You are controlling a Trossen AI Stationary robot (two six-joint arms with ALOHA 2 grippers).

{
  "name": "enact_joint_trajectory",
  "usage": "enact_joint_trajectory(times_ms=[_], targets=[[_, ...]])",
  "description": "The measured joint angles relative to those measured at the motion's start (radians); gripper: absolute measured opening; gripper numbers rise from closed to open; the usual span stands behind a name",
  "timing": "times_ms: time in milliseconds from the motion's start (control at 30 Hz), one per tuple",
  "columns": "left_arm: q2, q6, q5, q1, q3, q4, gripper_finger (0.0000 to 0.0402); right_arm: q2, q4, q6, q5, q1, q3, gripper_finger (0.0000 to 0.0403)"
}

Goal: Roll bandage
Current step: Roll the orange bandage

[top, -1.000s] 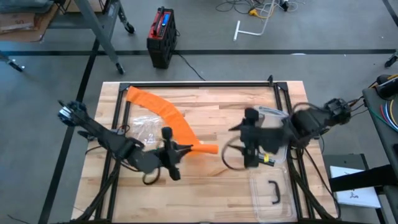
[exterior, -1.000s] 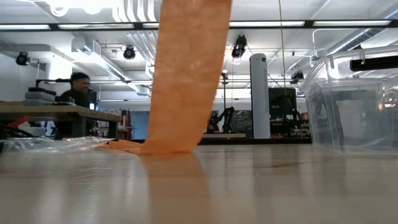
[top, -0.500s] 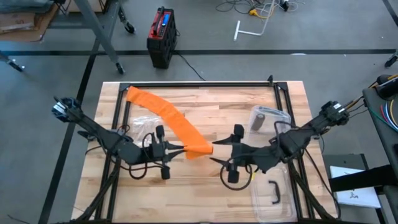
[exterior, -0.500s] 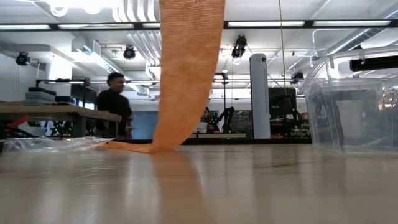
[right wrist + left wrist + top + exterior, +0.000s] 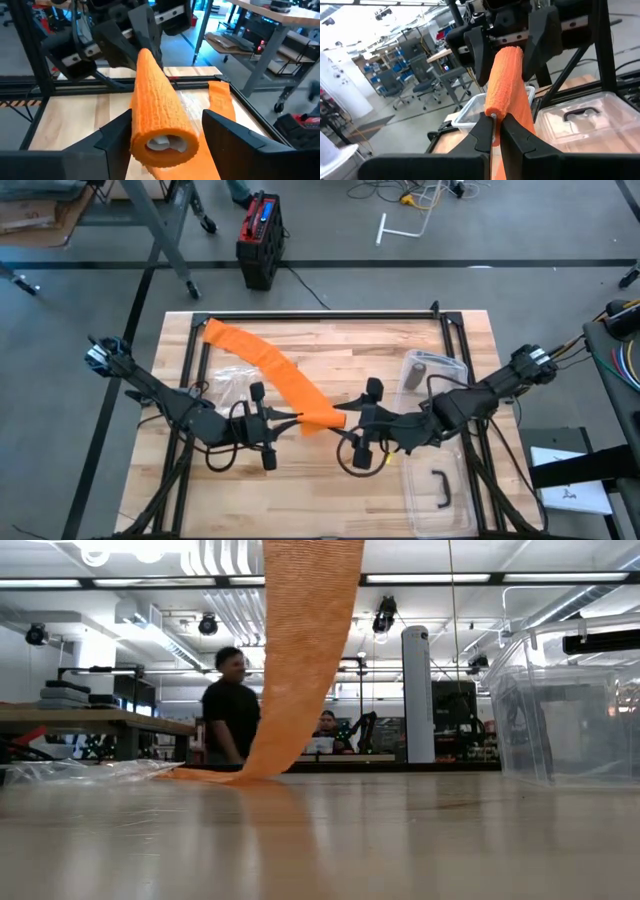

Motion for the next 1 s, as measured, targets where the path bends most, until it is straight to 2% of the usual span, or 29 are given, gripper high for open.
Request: enact_joint_trajectory(times_ms=[200,367,533,800,1000], targets=[[0.000,0.057,0.000,-0.002,0.000,0.000,0.0007,-0.001,0.076,-0.043,-0.068,0.003,-0.015,0.0211],[0.000,0.075,0.000,-0.001,0.000,0.004,0.0007,0.000,0.097,-0.043,-0.070,0.001,-0.030,0.0211],[0.000,0.109,0.000,-0.002,0.000,0.022,0.0007,0.000,0.099,-0.083,-0.068,0.001,-0.030,0.0191],[0.000,0.132,0.020,-0.004,0.000,0.034,0.0014,0.000,0.114,-0.155,-0.066,0.000,-0.030,0.0113],[-0.001,0.114,0.045,-0.005,0.000,0.035,0.0061,0.000,0.115,-0.191,-0.069,0.001,-0.031,0.0044]])
